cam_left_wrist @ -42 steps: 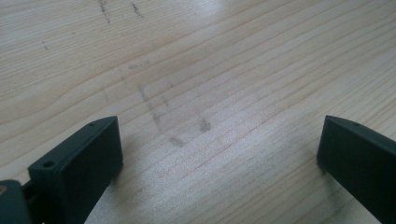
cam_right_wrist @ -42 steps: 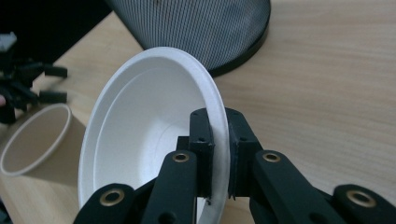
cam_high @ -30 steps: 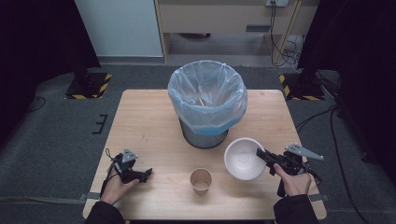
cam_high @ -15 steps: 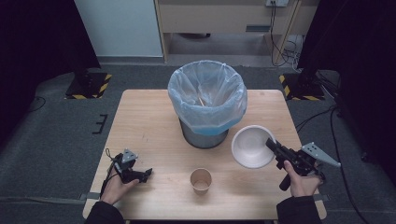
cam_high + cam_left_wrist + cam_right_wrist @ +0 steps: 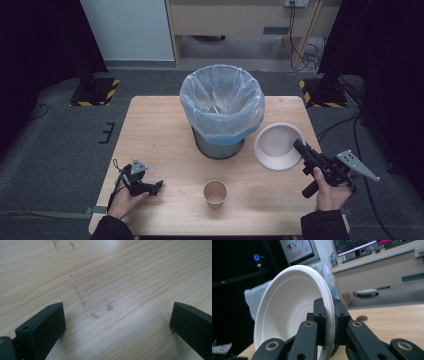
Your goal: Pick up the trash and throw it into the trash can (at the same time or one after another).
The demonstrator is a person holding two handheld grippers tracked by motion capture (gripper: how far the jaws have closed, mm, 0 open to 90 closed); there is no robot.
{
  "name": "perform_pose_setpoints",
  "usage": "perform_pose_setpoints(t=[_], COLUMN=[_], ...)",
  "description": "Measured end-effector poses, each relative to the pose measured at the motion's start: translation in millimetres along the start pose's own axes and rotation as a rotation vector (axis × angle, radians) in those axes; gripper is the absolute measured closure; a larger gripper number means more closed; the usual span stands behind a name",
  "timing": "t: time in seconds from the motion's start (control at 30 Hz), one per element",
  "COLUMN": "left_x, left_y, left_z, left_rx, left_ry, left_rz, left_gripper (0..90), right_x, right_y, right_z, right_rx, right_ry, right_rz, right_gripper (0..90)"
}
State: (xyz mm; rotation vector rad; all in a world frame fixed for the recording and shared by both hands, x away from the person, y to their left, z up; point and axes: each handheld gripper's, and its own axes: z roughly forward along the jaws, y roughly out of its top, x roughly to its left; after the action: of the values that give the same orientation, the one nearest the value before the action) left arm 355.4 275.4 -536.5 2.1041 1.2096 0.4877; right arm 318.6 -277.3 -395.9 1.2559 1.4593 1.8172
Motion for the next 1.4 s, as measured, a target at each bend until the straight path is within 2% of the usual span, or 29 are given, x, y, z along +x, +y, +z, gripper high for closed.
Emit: perform_pose_setpoints(t=[0.13,0.27,0.43,0.77,1.2,1.4], left_x=[0.0,0.0,0.0,0.0,0.0,0.0], left_y=[0.0,0.0,0.0,0.0,0.0,0.0], left_z=[0.0,0.0,0.0,0.0,0.0,0.0], left_rx=[0.0,0.0,0.0,0.0,0.0,0.0], left_ry=[0.0,0.0,0.0,0.0,0.0,0.0], left_rz=[0.0,0.0,0.0,0.0,0.0,0.0], left_gripper=[0.0,0.0,0.0,0.0,0.0,0.0], right_x=[3.8,6.2,8.4,17.8,35.0,41.4], right_y=[13.2,21.7,32.3,51.8,78.3,89.1], right_z=[-0.7,-1.3,2.7,18.6,48.4,64.0], right_rx=[-0.053,-0.096,-0.13,-0.161,-0.214,-0.219], right_ry=[0.011,0.002,0.006,0.014,0.021,0.023], right_rz=[0.006,0.004,0.007,-0.012,-0.027,-0.038], right_gripper=[83.6,83.6,83.5,83.6,83.6,83.6])
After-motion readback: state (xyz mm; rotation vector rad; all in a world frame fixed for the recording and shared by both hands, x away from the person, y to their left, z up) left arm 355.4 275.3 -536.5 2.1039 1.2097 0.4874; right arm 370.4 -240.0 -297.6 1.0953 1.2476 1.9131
